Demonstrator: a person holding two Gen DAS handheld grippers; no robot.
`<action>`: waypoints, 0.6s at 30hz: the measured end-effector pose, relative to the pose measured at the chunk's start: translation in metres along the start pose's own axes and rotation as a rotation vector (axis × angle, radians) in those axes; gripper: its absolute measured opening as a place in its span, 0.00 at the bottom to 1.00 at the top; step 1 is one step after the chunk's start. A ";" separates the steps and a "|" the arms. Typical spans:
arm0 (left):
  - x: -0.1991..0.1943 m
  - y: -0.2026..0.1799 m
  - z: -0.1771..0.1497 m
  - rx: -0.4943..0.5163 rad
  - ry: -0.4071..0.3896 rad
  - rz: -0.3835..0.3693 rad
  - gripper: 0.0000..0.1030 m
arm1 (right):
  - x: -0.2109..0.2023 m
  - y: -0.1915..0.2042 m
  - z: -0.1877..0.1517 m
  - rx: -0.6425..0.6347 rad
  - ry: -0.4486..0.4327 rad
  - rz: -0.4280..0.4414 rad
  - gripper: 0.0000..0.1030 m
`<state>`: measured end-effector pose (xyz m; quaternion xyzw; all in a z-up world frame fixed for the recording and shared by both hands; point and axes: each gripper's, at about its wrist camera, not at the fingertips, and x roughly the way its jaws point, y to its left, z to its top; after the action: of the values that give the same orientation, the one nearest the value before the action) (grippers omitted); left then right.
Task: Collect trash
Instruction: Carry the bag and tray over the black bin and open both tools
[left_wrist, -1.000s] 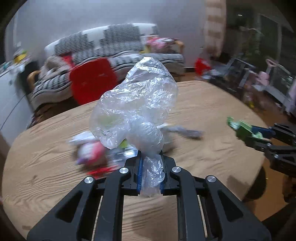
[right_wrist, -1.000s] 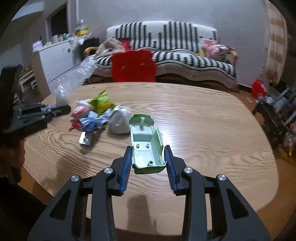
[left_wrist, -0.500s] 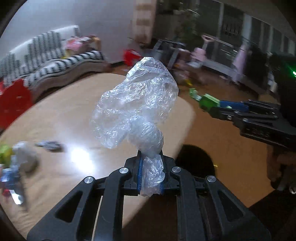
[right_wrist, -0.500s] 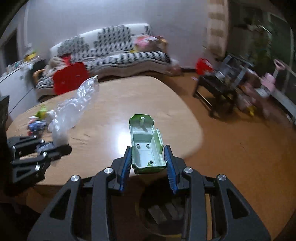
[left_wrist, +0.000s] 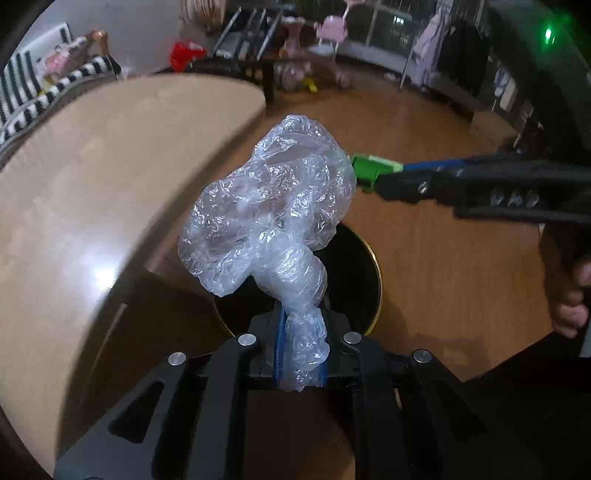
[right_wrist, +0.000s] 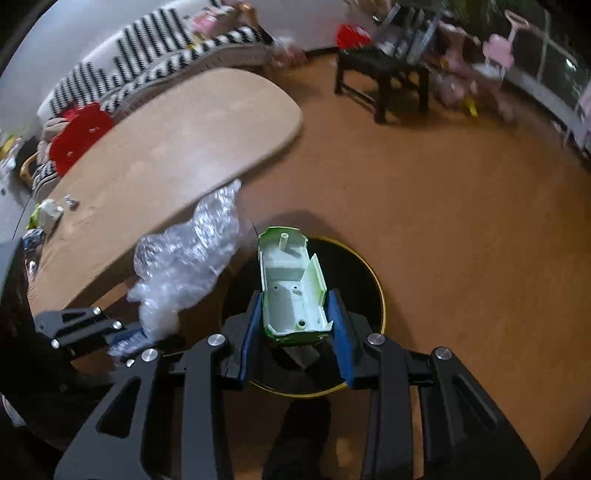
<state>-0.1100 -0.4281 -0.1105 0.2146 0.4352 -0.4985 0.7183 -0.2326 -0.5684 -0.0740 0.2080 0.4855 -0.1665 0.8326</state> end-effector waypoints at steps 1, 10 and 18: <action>0.007 0.003 0.001 -0.005 0.015 0.003 0.13 | 0.000 -0.002 0.001 0.011 0.004 0.001 0.34; 0.024 0.005 0.009 -0.026 0.044 -0.012 0.13 | 0.004 -0.003 0.006 0.026 0.012 0.007 0.35; 0.025 0.010 0.010 -0.035 0.038 -0.024 0.13 | 0.006 -0.007 0.012 0.037 0.009 0.012 0.35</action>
<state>-0.0944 -0.4446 -0.1278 0.2062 0.4598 -0.4955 0.7075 -0.2245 -0.5814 -0.0750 0.2271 0.4848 -0.1695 0.8275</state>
